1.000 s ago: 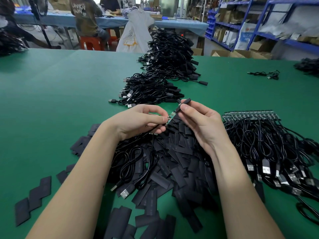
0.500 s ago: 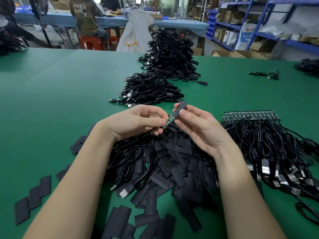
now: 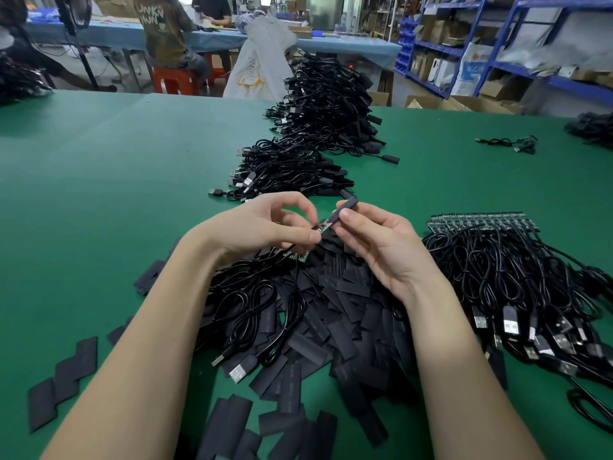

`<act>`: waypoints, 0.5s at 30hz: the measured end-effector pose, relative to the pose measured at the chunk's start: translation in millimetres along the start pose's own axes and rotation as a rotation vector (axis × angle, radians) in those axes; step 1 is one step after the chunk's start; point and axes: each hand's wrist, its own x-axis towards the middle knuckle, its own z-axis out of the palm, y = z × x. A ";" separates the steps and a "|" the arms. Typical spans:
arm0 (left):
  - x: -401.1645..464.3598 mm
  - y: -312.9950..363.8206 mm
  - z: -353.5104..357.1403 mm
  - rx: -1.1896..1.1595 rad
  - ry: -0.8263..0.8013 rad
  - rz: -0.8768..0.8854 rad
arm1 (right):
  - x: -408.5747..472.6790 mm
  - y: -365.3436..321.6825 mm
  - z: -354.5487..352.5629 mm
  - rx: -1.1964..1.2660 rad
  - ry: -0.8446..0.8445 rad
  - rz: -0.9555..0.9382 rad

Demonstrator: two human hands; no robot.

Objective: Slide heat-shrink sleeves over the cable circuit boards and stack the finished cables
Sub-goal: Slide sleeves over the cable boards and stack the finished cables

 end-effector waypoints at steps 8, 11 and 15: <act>3.3 -2.0 -0.8 0.107 0.133 0.084 | 4.5 6.1 2.9 0.025 0.024 0.006; 3.4 -5.5 -2.1 0.140 0.152 0.111 | 5.2 6.8 3.4 0.024 0.034 0.012; 4.8 -8.9 -2.9 0.178 0.158 0.140 | 4.9 6.5 3.0 0.001 0.055 0.019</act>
